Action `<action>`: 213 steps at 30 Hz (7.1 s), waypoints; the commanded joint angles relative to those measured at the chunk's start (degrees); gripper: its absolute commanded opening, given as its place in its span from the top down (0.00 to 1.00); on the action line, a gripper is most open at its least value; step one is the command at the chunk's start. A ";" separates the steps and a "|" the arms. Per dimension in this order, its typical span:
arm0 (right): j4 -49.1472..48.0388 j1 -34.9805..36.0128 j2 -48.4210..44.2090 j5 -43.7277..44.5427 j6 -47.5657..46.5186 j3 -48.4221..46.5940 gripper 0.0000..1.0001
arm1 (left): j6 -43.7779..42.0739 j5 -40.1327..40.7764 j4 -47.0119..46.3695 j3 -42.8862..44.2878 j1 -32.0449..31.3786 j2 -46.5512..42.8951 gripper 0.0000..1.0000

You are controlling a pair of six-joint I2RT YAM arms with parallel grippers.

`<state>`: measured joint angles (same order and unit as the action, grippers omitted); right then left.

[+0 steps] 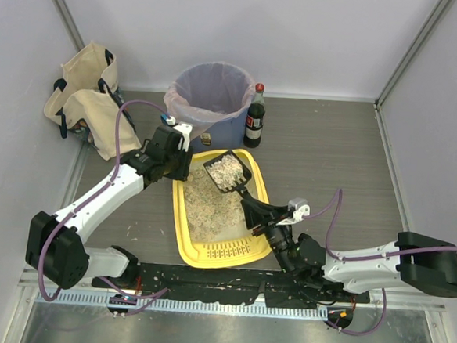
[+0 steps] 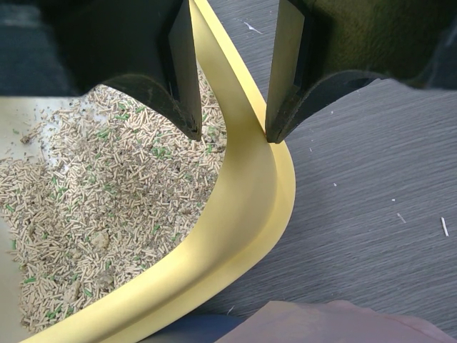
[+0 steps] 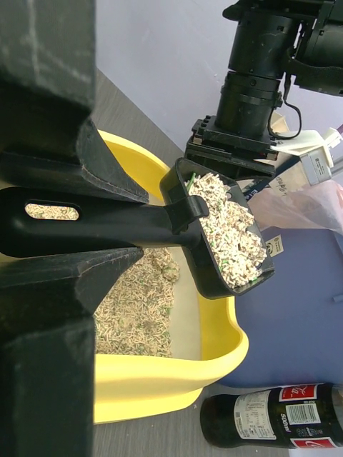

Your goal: Clean the litter box

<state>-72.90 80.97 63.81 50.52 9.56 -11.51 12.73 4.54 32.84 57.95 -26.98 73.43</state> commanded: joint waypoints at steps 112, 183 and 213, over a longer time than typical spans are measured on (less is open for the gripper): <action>11.33 -11.80 -10.11 -20.01 13.20 -3.15 0.99 | -0.25 -1.90 -2.52 1.46 -0.18 -0.13 0.57; 51.89 -13.64 -29.71 -31.26 -3.14 -9.40 0.99 | -0.51 -6.03 -13.40 -5.30 -0.26 -17.61 0.04; 67.53 -29.89 -10.30 -44.01 -2.00 -45.16 0.99 | 3.09 1.96 -11.13 -4.43 9.76 -22.89 0.00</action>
<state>-8.62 54.52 49.41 9.76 9.82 -47.16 16.38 4.23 22.65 51.94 -16.53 51.05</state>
